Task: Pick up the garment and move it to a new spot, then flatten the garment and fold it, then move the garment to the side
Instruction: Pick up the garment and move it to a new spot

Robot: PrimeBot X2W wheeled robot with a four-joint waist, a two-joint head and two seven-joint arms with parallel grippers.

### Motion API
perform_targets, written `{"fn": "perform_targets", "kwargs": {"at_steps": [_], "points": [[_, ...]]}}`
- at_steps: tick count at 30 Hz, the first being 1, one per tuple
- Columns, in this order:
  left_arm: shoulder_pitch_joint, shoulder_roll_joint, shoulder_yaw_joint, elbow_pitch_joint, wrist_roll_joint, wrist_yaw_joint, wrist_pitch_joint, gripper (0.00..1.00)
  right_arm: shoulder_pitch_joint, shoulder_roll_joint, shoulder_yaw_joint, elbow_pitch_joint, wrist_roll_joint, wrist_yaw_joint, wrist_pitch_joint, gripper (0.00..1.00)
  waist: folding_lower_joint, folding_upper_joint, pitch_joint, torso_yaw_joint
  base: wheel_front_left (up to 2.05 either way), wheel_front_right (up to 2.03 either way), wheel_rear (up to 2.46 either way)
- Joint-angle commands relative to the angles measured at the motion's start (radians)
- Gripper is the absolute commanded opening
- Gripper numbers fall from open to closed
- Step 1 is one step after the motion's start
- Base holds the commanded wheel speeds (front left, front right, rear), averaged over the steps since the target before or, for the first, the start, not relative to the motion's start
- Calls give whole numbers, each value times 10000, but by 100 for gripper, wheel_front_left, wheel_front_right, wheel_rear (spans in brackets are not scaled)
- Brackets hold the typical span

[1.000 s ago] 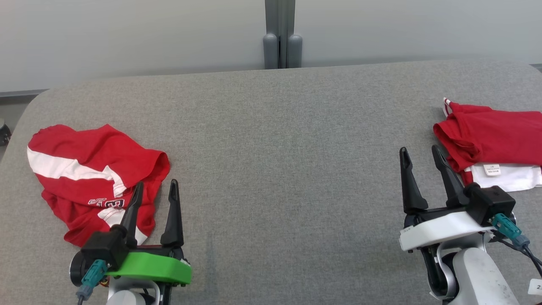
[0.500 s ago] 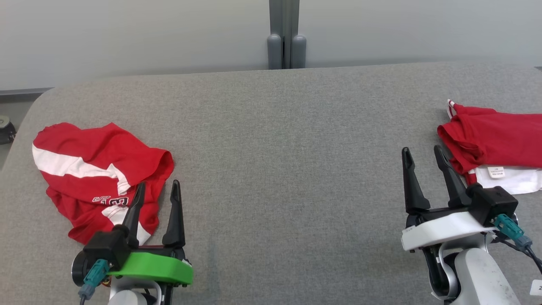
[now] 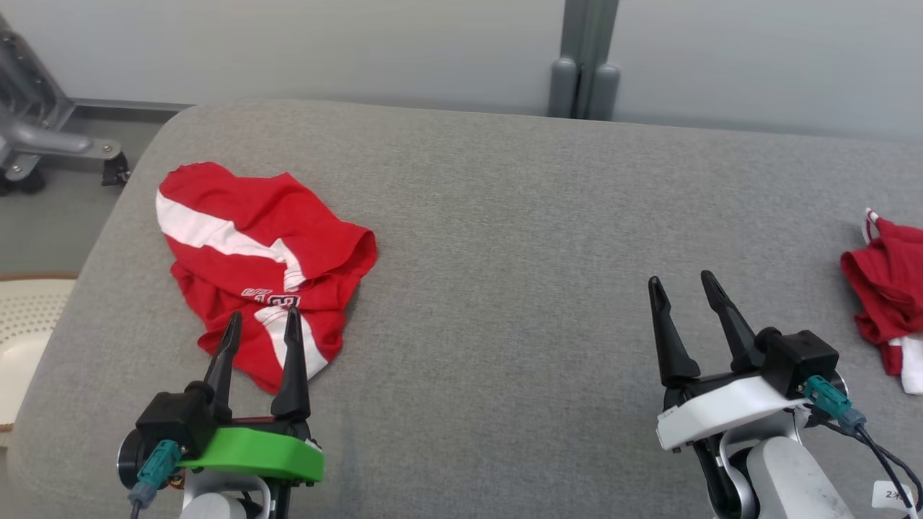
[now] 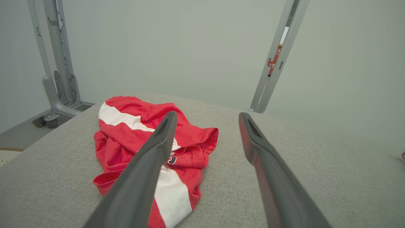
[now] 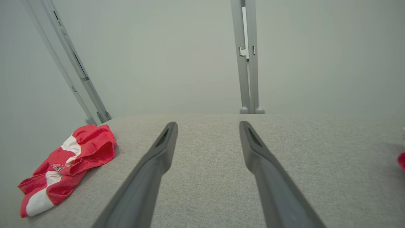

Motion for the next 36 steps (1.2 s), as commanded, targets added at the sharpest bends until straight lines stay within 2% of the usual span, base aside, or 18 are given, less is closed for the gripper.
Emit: {"fn": "perform_targets", "kwargs": {"at_steps": [1, 11, 17, 29, 36], "points": [[32, 25, 78, -13, 45, -28, -1, 100, -34, -24, 51, 41, 25, -1, -29, 100, 0, 0, -71, 767, 0, 0, 0], [224, 23, 288, -7, 290, -140, -1, 100, 8, -24, 354, 248, 273, -1, -29, 100, 0, 0, -220, 1885, 0, 0, 0], [301, 23, 360, -59, 354, -167, -1, 100, -66, -25, 578, 323, 385, -1, -29, 100, 0, 0, -207, 2197, 0, 0, 0], [42, 23, 571, -120, 230, -85, 1, 100, -300, -25, 610, 396, 297, -1, -29, 100, 0, 0, 176, 1974, 0, 0, 0], [-730, 24, 653, 98, 548, 113, 1, 100, -763, -28, 526, 193, -168, -1, -29, 100, 0, 0, 1032, 1645, 0, 0, 0]]}}
